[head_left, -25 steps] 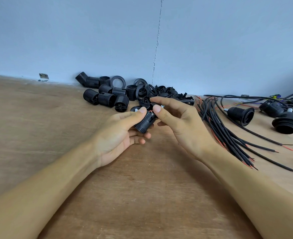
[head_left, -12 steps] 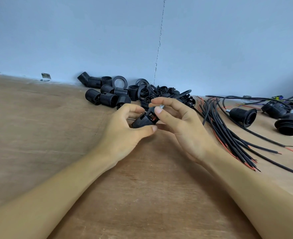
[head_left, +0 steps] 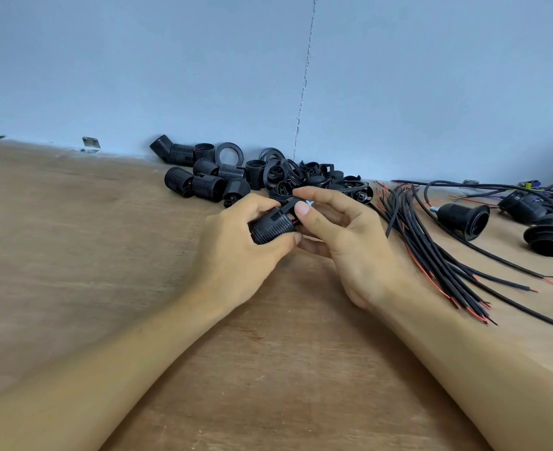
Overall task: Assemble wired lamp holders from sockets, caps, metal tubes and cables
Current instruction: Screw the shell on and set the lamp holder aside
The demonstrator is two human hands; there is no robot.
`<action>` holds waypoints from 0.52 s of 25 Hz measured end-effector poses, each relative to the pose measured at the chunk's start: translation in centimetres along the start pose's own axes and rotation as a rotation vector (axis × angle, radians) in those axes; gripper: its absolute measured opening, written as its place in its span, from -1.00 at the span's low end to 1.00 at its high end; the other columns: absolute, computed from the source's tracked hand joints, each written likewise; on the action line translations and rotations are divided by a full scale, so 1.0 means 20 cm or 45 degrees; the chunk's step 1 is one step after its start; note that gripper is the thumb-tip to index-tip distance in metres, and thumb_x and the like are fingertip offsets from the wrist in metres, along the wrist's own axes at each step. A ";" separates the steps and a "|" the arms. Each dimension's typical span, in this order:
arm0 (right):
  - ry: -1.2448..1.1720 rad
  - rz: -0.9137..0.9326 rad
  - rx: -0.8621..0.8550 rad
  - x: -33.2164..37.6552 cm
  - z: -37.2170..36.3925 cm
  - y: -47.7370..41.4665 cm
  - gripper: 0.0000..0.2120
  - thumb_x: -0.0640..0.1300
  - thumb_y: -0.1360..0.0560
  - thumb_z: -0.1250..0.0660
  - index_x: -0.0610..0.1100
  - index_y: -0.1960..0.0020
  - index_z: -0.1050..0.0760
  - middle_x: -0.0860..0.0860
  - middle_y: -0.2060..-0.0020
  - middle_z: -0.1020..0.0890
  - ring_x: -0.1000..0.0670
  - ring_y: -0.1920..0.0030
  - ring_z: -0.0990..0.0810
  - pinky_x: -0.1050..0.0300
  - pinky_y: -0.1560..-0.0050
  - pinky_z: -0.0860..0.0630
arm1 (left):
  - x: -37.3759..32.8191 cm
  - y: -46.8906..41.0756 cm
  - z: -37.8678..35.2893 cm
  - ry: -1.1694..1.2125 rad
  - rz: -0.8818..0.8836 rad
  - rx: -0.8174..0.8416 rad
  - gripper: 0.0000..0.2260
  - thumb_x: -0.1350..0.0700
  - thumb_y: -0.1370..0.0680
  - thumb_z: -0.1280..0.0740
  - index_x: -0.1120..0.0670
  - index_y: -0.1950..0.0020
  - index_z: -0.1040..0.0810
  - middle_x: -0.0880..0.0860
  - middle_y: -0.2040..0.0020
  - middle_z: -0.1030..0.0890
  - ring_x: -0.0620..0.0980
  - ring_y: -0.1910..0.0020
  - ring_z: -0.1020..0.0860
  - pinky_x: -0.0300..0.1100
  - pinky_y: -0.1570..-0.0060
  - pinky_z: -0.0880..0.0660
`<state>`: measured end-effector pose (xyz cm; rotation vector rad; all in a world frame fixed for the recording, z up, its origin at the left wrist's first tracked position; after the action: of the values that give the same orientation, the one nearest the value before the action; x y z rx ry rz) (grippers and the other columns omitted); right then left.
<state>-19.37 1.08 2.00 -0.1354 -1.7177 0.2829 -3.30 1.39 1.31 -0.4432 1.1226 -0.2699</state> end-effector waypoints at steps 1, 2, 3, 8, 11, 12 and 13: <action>0.022 0.014 -0.019 0.00 0.00 0.00 -0.84 -0.21 -0.56 -0.40 -0.11 -0.14 -0.64 -0.16 0.00 -0.72 -0.01 0.03 -0.71 0.12 0.04 -0.65 | -0.01 0.00 0.00 0.011 -0.005 0.000 -0.73 0.04 -0.42 -0.60 -0.07 -0.08 -0.68 -0.19 0.12 -0.72 -0.25 0.09 -0.66 -0.37 0.10 -0.53; 0.056 0.036 -0.037 0.00 0.00 0.00 -0.84 -0.19 -0.56 -0.41 -0.09 -0.13 -0.65 -0.15 0.01 -0.72 0.00 0.05 -0.71 0.14 0.07 -0.64 | -0.01 0.00 -0.01 0.019 -0.009 0.003 -0.74 0.03 -0.42 -0.60 -0.06 -0.08 -0.68 -0.18 0.11 -0.72 -0.23 0.08 -0.66 -0.33 0.08 -0.54; 0.098 0.066 -0.053 0.00 0.00 0.00 -0.84 -0.18 -0.55 -0.42 -0.07 -0.12 -0.66 -0.14 0.03 -0.72 0.01 0.06 -0.71 0.15 0.09 -0.63 | -0.01 0.01 -0.01 0.024 -0.012 0.005 -0.74 0.03 -0.42 -0.59 -0.06 -0.08 -0.68 -0.18 0.11 -0.72 -0.22 0.08 -0.66 -0.30 0.07 -0.55; 0.210 0.148 -0.039 0.00 0.00 0.01 -0.83 -0.17 -0.55 -0.44 -0.05 -0.13 -0.66 -0.08 0.03 -0.72 0.00 0.01 -0.70 0.14 0.08 -0.64 | -0.01 0.02 -0.01 0.037 0.003 0.021 -0.73 0.03 -0.42 -0.60 -0.05 -0.08 -0.68 -0.18 0.11 -0.72 -0.22 0.08 -0.66 -0.26 0.06 -0.56; 0.212 0.138 -0.035 0.00 0.01 0.00 -0.83 -0.18 -0.55 -0.44 -0.06 -0.13 -0.67 -0.09 0.02 -0.71 0.00 0.02 -0.70 0.10 0.06 -0.65 | 0.00 0.01 -0.01 0.051 0.017 0.016 -0.74 0.04 -0.42 -0.60 -0.05 -0.08 -0.68 -0.20 0.11 -0.72 -0.24 0.08 -0.66 -0.29 0.07 -0.56; 0.211 0.132 -0.037 0.00 0.01 0.00 -0.83 -0.19 -0.55 -0.44 -0.06 -0.12 -0.67 -0.10 0.02 -0.71 -0.01 0.03 -0.70 0.08 0.05 -0.65 | 0.00 0.01 -0.01 0.051 0.018 0.014 -0.74 0.04 -0.42 -0.60 -0.05 -0.08 -0.68 -0.20 0.11 -0.71 -0.25 0.08 -0.66 -0.30 0.07 -0.56; 0.210 0.128 -0.037 0.00 0.01 0.00 -0.84 -0.19 -0.55 -0.44 -0.07 -0.12 -0.67 -0.11 0.01 -0.71 -0.02 0.03 -0.70 0.07 0.05 -0.65 | 0.00 0.01 -0.01 0.050 0.022 0.014 -0.73 0.04 -0.42 -0.60 -0.05 -0.08 -0.68 -0.20 0.11 -0.71 -0.25 0.07 -0.66 -0.29 0.06 -0.56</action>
<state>-19.62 1.09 2.03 -0.2604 -1.5542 0.3127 -3.53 1.52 1.01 -0.4200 1.1621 -0.2708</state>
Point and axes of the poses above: each hand's wrist, its own y-axis away from the middle knuckle, its own z-axis out of the back of the hand, x = y × z, the point moved 2 cm from there along -y, towards the middle knuckle
